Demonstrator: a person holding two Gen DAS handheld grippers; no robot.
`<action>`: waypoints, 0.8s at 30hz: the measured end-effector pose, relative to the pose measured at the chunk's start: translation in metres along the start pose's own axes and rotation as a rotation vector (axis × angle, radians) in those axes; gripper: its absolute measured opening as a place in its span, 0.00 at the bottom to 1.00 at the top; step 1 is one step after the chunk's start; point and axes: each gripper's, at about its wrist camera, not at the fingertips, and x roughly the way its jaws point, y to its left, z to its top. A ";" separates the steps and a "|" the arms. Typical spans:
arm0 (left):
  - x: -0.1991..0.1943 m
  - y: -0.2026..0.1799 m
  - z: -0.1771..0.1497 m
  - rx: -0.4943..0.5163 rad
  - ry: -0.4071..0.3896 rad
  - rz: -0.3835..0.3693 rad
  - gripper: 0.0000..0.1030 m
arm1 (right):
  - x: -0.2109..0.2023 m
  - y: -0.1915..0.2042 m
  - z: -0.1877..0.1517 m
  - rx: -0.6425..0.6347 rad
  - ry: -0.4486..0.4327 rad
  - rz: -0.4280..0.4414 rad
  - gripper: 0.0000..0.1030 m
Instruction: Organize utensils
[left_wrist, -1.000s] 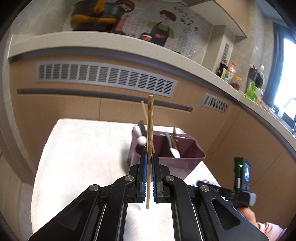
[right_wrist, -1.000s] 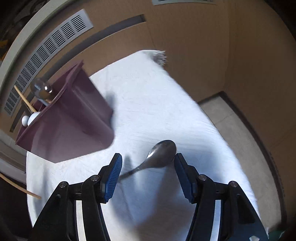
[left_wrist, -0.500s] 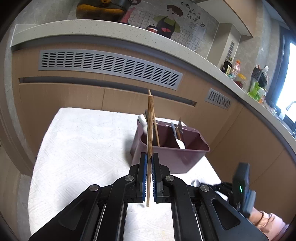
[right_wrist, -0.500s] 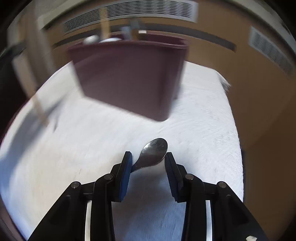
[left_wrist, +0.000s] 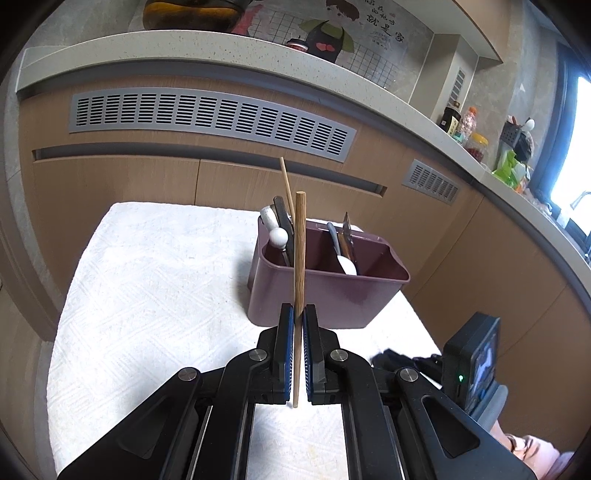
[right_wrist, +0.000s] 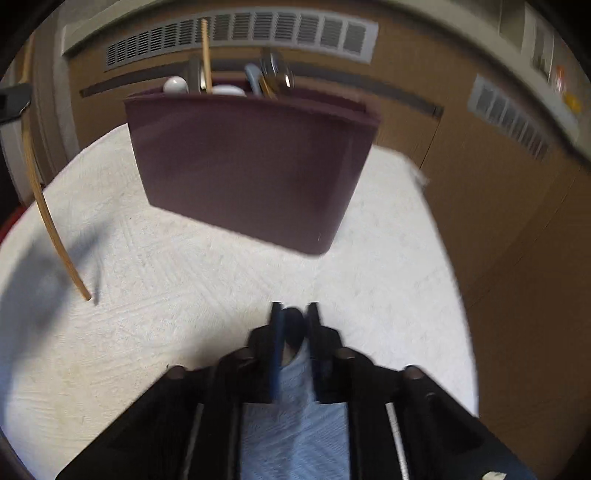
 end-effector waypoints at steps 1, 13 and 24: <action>-0.001 -0.001 -0.001 0.000 0.000 0.003 0.05 | -0.006 -0.001 0.002 0.000 -0.023 0.031 0.03; -0.006 -0.004 -0.003 0.000 -0.001 -0.003 0.05 | -0.043 -0.020 0.013 0.102 -0.098 0.318 0.02; -0.009 -0.003 -0.006 -0.005 -0.006 -0.003 0.05 | 0.006 -0.044 -0.019 0.354 0.146 0.184 0.41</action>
